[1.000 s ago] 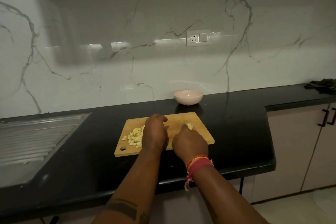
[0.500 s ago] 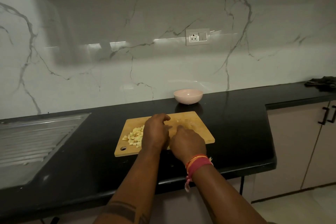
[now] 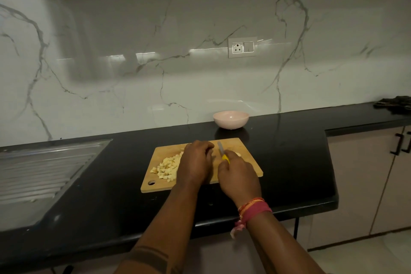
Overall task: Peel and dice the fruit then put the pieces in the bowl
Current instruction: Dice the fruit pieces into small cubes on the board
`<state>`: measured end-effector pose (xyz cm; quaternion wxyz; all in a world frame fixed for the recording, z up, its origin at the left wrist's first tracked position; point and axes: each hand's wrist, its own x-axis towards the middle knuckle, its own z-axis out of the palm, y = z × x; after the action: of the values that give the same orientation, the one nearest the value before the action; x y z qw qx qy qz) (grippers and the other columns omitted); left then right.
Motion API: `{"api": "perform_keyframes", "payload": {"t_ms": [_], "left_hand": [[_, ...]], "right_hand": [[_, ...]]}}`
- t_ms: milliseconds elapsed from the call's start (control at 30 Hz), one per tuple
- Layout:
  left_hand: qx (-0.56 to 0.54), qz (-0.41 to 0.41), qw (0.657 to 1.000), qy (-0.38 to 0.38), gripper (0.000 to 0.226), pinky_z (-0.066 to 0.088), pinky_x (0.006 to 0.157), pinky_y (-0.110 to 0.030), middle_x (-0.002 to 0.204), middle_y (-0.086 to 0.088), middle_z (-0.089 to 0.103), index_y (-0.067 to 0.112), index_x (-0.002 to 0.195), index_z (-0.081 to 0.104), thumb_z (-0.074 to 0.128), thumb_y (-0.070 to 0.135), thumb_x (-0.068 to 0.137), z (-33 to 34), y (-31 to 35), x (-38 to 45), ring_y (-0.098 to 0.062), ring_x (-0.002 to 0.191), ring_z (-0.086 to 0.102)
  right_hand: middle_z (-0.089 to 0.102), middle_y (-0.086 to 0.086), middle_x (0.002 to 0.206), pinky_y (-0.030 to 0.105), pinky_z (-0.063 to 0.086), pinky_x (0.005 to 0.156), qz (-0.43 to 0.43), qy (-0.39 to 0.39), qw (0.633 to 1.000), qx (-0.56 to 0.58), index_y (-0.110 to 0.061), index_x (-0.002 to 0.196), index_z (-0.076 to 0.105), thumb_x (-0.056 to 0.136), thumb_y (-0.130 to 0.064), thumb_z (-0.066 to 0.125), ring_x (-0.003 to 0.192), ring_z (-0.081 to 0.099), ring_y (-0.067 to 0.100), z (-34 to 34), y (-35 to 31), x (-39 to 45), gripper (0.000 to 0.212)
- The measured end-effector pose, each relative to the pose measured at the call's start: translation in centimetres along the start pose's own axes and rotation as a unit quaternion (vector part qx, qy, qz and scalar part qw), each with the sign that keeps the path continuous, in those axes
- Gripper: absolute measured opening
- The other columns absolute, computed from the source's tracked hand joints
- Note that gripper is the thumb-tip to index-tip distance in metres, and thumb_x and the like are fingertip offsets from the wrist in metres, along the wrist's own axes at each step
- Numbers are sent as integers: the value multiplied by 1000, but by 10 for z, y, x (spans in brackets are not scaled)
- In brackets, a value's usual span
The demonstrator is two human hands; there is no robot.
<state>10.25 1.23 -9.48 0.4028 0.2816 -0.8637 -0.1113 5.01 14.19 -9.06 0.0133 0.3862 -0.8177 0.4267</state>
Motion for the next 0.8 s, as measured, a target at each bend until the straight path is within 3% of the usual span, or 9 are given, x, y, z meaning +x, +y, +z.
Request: {"api": "perform_keyframes", "payload": {"t_ms": [200,333,433,533,667,800], "left_hand": [[35,47,995,-80,26,50,94,-36,118,-1,69,21,117,74,55,28,100,18,28,6,-20,109,59],[8,10,988,-151,27,52,93,-35,124,-2,69,27,121,72,59,28,98,30,47,17,-20,110,63],[-6,-15,984,-178,24,53,91,-33,118,-2,69,29,115,72,64,21,93,34,50,21,-19,103,63],[2,-11,985,-173,21,50,90,-33,118,-4,62,30,110,71,66,19,93,37,47,22,-21,105,60],[-20,-62,990,-122,20,49,93,-29,119,1,62,30,109,71,69,18,93,39,42,21,-17,107,61],[-102,-126,983,-83,12,52,75,-25,99,8,68,31,98,63,71,22,94,37,39,19,-5,86,61]], "right_hand": [[60,8,138,36,48,96,85,52,988,120,-22,145,53,103,-26,44,119,59,27,-23,16,7,42],[63,7,128,27,42,79,96,21,985,143,-20,139,58,104,-24,45,100,58,18,-31,20,16,38],[65,2,108,25,42,64,97,11,986,137,-19,135,60,102,-25,45,92,60,15,-29,23,20,36],[58,-4,93,25,42,62,97,8,986,139,-20,132,62,102,-25,46,85,59,13,-28,25,21,34],[65,3,121,31,52,77,83,16,987,133,-24,138,58,103,-28,45,97,63,17,-27,27,19,38],[64,4,126,31,50,78,76,21,988,132,-24,141,56,104,-31,45,96,60,16,-27,27,17,39]]}}
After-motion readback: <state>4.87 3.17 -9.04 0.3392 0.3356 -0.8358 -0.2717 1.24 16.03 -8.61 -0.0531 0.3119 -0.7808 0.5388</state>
